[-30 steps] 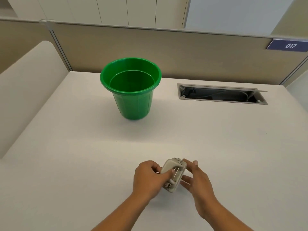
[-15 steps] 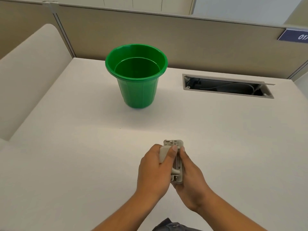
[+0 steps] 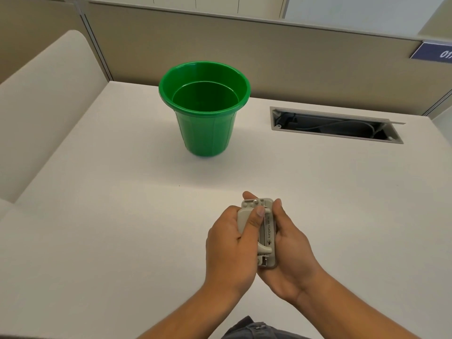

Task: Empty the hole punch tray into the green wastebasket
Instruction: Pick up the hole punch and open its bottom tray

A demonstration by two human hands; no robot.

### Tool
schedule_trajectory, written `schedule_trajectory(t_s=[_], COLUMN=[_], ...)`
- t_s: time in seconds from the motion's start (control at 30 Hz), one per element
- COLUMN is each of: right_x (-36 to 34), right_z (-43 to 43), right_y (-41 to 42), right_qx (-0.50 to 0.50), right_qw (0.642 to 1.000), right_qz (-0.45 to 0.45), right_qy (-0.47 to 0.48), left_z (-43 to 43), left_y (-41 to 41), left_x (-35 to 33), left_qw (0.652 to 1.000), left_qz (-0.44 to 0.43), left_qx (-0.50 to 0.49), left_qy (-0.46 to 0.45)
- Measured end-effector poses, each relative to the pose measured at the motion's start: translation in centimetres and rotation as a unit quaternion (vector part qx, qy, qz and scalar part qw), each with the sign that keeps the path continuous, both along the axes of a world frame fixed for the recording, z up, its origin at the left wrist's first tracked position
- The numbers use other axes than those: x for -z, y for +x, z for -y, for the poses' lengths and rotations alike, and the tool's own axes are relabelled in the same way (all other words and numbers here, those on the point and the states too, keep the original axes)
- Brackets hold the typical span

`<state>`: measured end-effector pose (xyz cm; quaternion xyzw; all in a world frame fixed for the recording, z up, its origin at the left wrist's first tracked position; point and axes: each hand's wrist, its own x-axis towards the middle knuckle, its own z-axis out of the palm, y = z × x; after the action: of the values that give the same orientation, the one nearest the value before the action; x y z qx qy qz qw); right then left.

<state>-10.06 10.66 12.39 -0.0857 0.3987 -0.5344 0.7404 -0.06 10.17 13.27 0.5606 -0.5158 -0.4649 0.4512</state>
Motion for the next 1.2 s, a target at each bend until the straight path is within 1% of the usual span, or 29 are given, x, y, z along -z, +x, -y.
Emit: schedule_trajectory(t_s=[0.27,0.47,0.53,0.7,0.83,0.9,1.07,1.2], right_x=[-0.1,-0.2,-0.4,-1.4,-2.1,-2.4,-3.0,-3.5], right_z=[0.2,0.4,0.5,0.2,-0.5,-0.8,-1.1,-1.1], right_y=[0.2,0.1,-0.1,-1.1,-2.1,-2.4,-2.5,-2.7], right_qx=[-0.005,-0.005,-0.016,-0.094,-0.185,-0.214,-0.219,-0.229], right_qw=[1.0,0.999,0.999,0.993,0.97,0.959,0.939,0.937], right_qz=[0.012,0.036,0.02,-0.058,-0.109,-0.132,-0.207,-0.207], right_qy=[0.026,0.04,0.023,-0.035,-0.114,-0.133,-0.166,-0.166], left_z=[0.0,-0.1,0.0,1.3,2.1,2.2,2.2,2.2], left_y=[0.3,0.3,0.3,0.7,1.1,1.0,0.6,0.5], left_x=[0.0,0.0,-0.2,-0.7,-0.9,-0.8,-0.8,-0.9], left_qw=[1.0,1.0,1.0,0.997,0.996,0.995,0.995,0.995], left_qz=[0.003,-0.011,-0.021,-0.066,-0.075,-0.081,-0.078,-0.082], left_qx=[-0.009,-0.004,-0.011,-0.036,-0.048,-0.051,-0.055,-0.055], left_qy=[0.019,0.006,0.003,0.032,0.024,0.029,0.03,0.031])
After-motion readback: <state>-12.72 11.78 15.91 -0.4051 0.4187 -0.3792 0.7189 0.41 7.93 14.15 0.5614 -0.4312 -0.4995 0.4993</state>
